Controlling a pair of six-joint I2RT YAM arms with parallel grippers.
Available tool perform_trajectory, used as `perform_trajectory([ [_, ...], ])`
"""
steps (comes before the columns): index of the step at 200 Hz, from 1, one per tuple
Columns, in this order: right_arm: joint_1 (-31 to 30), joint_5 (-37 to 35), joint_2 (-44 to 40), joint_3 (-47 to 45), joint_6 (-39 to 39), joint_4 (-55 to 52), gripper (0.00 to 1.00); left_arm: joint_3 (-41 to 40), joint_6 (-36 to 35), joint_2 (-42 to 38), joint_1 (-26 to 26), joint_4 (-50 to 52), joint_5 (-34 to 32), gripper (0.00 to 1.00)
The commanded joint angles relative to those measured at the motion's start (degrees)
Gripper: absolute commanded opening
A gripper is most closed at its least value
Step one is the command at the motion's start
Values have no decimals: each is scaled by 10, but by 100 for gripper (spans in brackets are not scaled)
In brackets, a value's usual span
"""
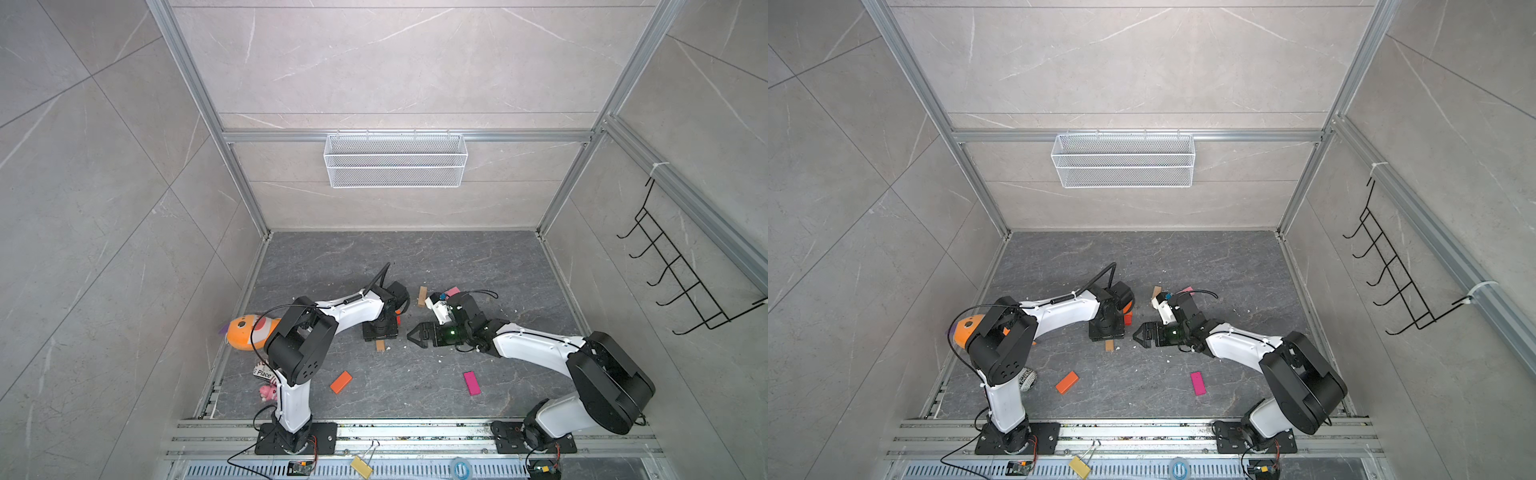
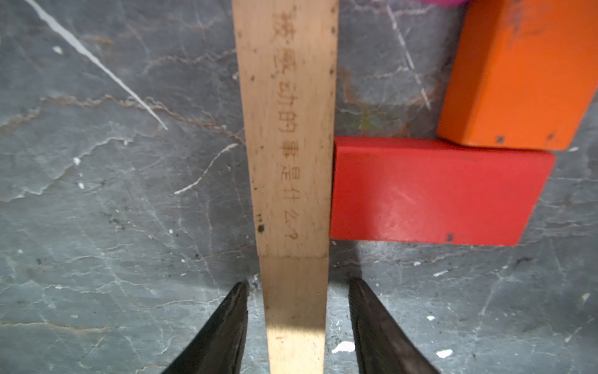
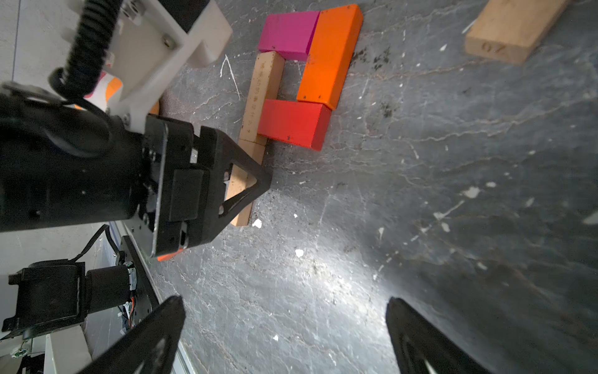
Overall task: Assemble the letter p with building blocks
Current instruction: Assemble the building block at the center of the board.
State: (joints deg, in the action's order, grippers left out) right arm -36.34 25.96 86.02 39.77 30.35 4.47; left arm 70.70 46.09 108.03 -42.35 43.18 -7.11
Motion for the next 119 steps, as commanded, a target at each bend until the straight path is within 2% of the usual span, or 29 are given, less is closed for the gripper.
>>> perform_trajectory([
  [1,-3,-9,-10,17,-12,-15,100,4,-13,-48,1,6,2,55],
  [77,5,-65,-48,14,-14,-32,100,-20,-60,-270,0,1,3,60],
  [119,12,-114,-68,35,-7,-75,100,-75,-107,-404,2,-38,-33,77],
])
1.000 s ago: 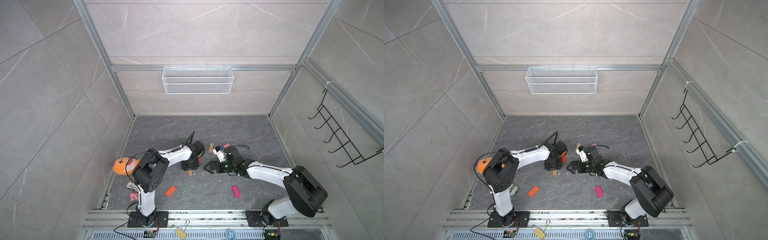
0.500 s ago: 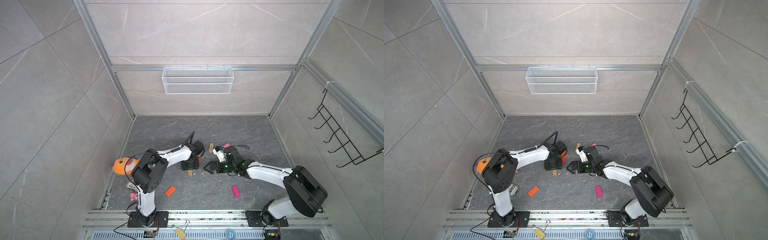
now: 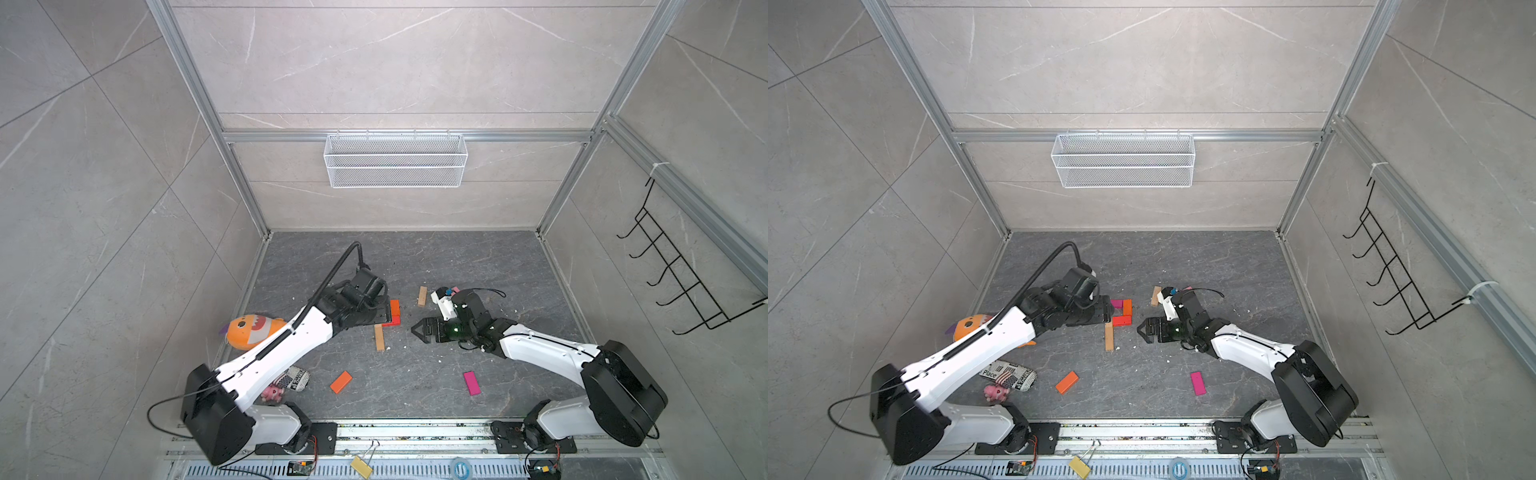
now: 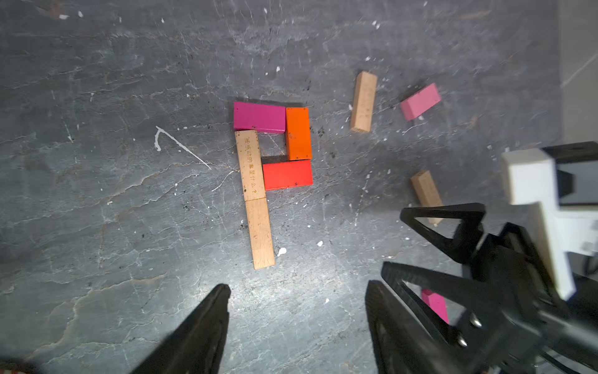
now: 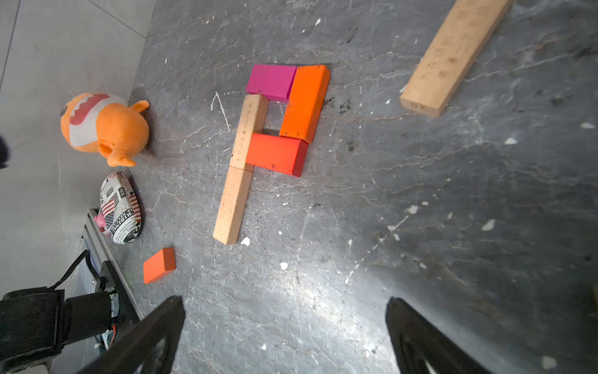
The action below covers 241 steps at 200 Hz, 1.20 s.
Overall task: Assemble the letter p with building blocks
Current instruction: Assemble the building block at the center of the board, then pick up the building block from the center of the board.
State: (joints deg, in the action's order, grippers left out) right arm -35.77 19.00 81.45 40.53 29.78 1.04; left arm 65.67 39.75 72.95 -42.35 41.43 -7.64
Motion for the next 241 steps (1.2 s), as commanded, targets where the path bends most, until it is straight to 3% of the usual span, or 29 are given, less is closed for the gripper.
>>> perform_trajectory([
  [1,6,-46,-23,29,-1,-42,100,-26,-44,-55,2,-22,-29,78],
  [67,41,-180,23,112,-25,-169,100,-124,-117,-197,2,-95,-52,99],
  [108,76,-263,121,202,-58,-223,100,-148,-163,-233,2,-110,-65,99],
  [168,149,-241,261,319,-107,-241,100,-85,-208,-173,3,-68,2,99],
  [241,152,-206,378,454,-208,-324,100,-95,-217,-164,3,-66,7,99],
])
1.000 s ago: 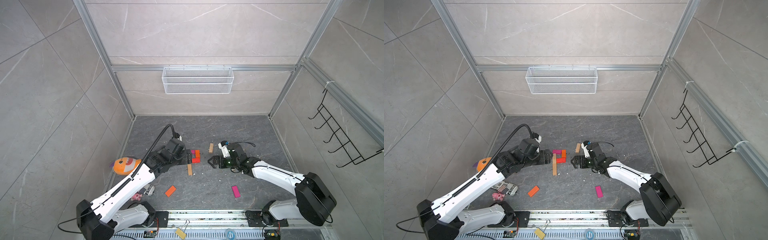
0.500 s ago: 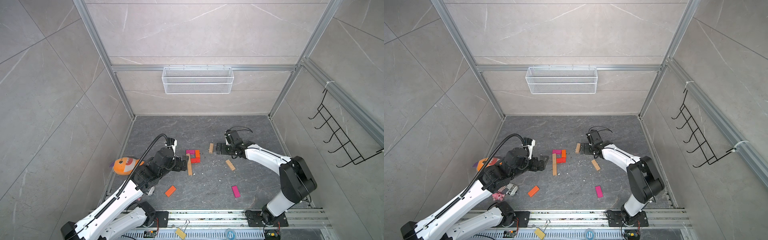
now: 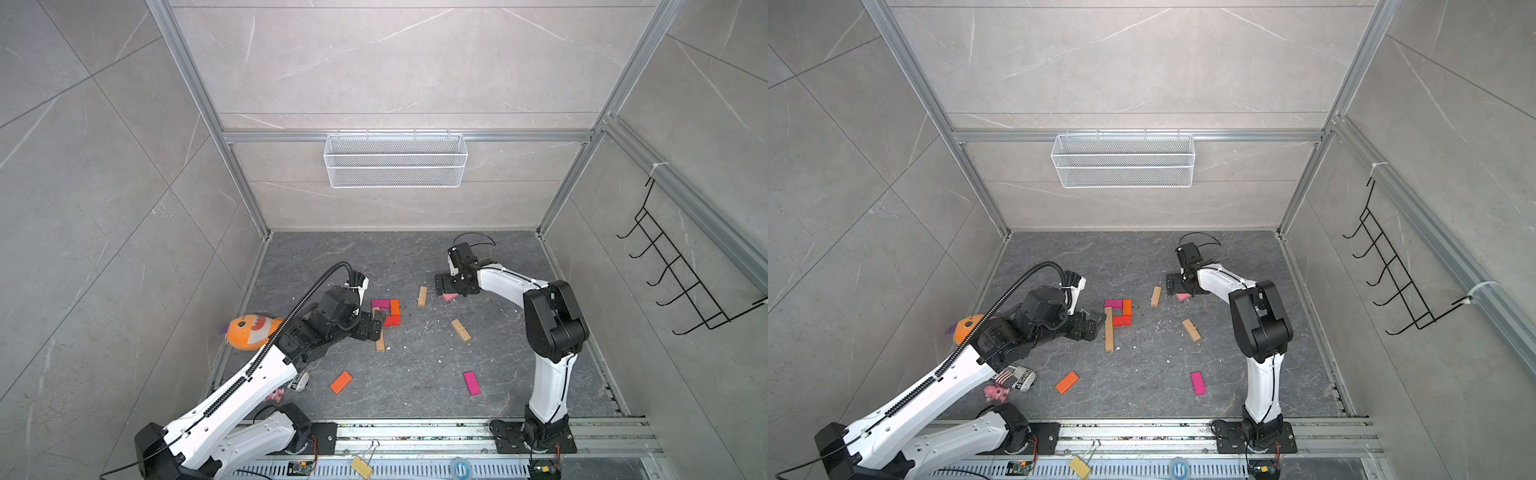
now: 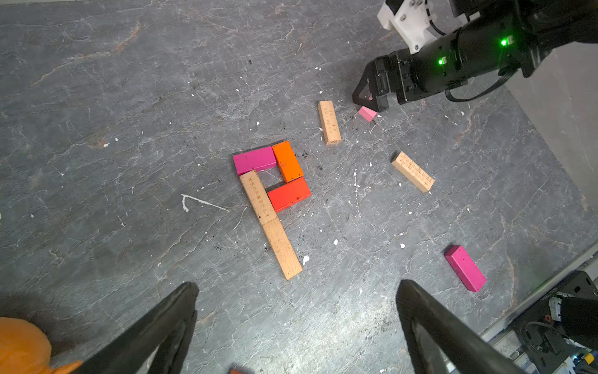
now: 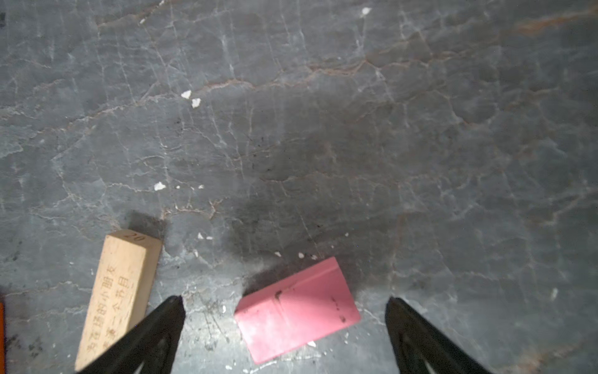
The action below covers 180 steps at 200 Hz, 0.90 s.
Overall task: Assemble the letter p with building blocks
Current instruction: Pick up the building block from the center of the board.
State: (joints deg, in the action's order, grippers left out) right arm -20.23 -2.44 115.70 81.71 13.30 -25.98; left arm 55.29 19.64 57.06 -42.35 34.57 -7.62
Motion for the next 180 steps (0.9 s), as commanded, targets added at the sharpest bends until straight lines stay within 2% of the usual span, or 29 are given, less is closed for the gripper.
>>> perform_trajectory([
  [1,-3,8,37,44,-45,-56,100,9,-16,-5,3,2,7,99],
  [38,-1,7,65,73,-52,-82,98,3,-11,-9,3,2,5,98],
  [57,-1,22,76,85,-56,-102,94,4,-11,-7,3,2,6,98],
  [115,-1,28,60,53,-48,-96,84,8,-11,1,3,8,2,98],
  [137,-1,32,58,51,-42,-97,74,9,-11,5,3,12,-1,98],
  [180,-3,30,39,25,-26,-89,70,11,-11,11,3,17,-8,97],
])
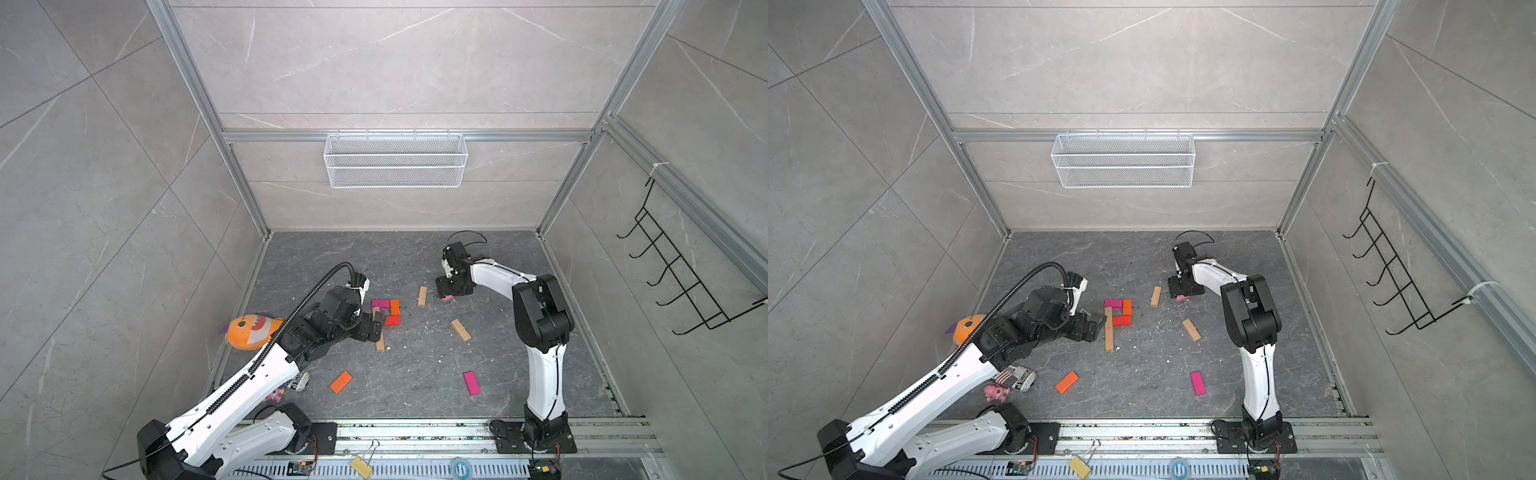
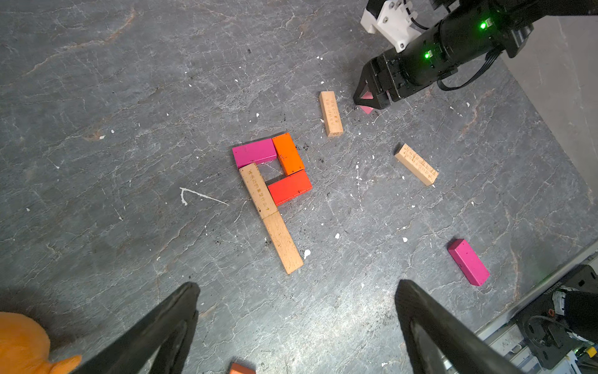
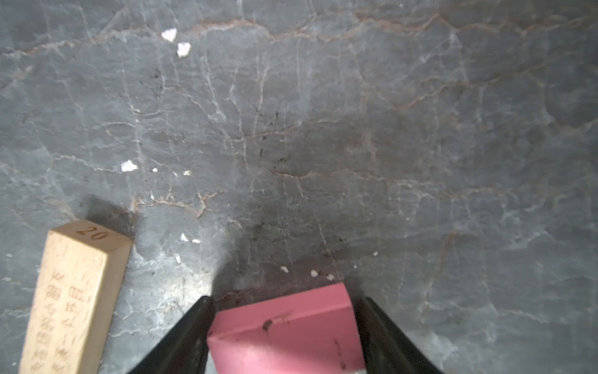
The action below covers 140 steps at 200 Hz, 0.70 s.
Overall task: Assemble the letter p with building blocks
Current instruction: Pick up the building block from the center of the board.
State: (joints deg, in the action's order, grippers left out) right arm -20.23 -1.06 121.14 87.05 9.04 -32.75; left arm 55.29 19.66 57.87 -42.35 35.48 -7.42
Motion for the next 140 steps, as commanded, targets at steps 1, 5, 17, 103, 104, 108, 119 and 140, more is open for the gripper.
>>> perform_trajectory([
  [1,-3,16,-16,-29,17,-20,70,12,-11,3,3,8,-10,97],
  [5,-3,17,-18,-32,20,-19,70,12,-11,4,3,9,-10,97],
  [17,-3,18,-27,-39,30,-14,67,13,-11,7,2,12,-10,97],
  [103,-32,18,-185,-149,106,29,55,15,-7,14,3,24,-19,97],
  [104,-33,18,-186,-150,106,29,55,15,-7,14,3,24,-18,96],
  [108,-37,17,-195,-152,109,28,55,15,-6,14,3,25,-18,96],
  [119,-51,15,-208,-160,117,22,55,16,-6,16,3,26,-18,96],
  [140,-84,-2,-223,-170,135,7,54,17,-6,18,3,28,-18,96],
])
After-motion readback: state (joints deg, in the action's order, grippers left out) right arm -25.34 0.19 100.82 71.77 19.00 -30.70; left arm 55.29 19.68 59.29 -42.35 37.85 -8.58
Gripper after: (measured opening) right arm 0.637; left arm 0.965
